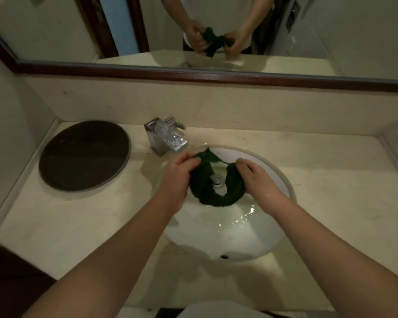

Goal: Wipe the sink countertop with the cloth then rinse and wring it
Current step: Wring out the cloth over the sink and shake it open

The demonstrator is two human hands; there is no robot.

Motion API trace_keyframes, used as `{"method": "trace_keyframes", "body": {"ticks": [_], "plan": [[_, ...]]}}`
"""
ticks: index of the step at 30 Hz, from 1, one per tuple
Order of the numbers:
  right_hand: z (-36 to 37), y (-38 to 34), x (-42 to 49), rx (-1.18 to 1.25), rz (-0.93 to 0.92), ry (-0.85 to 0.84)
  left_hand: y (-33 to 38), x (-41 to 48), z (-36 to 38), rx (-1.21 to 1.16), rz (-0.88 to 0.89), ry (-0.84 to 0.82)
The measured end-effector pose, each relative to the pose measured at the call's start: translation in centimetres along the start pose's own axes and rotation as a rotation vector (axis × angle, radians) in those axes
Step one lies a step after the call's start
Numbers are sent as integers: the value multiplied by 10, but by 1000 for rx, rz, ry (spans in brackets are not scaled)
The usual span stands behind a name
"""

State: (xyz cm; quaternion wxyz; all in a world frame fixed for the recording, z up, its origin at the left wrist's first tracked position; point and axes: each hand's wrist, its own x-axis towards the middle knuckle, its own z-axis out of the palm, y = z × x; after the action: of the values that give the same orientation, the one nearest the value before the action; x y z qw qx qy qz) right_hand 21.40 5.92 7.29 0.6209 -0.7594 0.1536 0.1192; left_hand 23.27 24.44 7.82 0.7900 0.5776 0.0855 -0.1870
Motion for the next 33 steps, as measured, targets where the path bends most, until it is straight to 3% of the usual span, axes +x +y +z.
{"method": "trace_keyframes", "body": {"ticks": [3, 9, 15, 21, 26, 29, 33], "plan": [[-14, 3, -15, -72, -30, 5, 15, -5, -10, -189, 28, 19], [-10, -14, -39, -274, -165, -78, 26, -35, 0, 41, 199, -67], [2, -44, -66, -18, -358, -53, 30, -69, 27, 290, 245, -42], [1, -47, -79, 104, -369, -67, 43, -95, 36, 280, 328, 171], [1, -49, -86, 232, -378, -39, 47, -102, 35, 194, 284, 295], [-2, -54, -89, 302, -385, -53, 50, -105, 33, 104, 303, 215], [-2, -60, -87, 188, -433, -63, 48, -105, 33, 311, 383, 174]]}}
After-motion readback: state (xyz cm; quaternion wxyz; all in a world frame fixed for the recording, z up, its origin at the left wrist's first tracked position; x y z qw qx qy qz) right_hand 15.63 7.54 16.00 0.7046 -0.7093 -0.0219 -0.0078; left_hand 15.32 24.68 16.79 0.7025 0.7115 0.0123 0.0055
